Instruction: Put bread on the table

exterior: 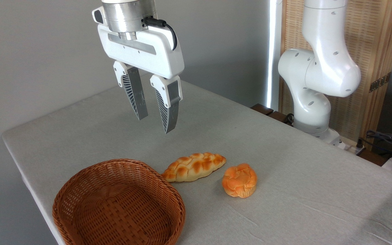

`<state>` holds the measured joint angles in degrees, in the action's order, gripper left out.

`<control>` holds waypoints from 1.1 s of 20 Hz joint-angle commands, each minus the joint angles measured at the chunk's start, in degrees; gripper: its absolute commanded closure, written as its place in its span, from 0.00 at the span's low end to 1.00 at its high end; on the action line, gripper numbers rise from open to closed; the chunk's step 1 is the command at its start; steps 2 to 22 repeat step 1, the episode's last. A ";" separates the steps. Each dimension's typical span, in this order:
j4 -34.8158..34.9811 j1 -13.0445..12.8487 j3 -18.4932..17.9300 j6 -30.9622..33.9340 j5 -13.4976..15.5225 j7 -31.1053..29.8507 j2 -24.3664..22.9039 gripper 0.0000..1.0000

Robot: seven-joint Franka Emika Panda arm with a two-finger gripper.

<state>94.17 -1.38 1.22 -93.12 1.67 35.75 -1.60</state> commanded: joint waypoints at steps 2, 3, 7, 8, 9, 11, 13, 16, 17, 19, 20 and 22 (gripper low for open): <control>-1.10 -1.08 -1.13 0.83 -0.62 -0.07 0.19 0.00; -1.10 -1.08 -1.13 0.83 -0.62 -0.07 0.19 0.00; -1.10 -1.08 -1.13 0.83 -0.62 -0.07 0.19 0.00; -1.10 -1.08 -1.13 0.83 -0.62 -0.07 0.19 0.00; -1.10 -1.08 -1.13 0.83 -0.62 -0.07 0.19 0.00; -1.10 -1.08 -1.13 0.83 -0.62 -0.07 0.19 0.00; -1.10 -1.08 -1.13 0.83 -0.62 -0.07 0.19 0.00; -1.10 -1.08 -1.13 0.83 -0.62 -0.07 0.19 0.00; -1.10 -1.08 -1.13 0.83 -0.62 -0.07 0.19 0.00; -1.10 -1.08 -1.13 0.83 -0.62 -0.07 0.19 0.00; -1.10 -1.08 -1.13 0.83 -0.62 -0.07 0.19 0.00; -1.10 -1.08 -1.13 0.83 -0.62 -0.07 0.19 0.00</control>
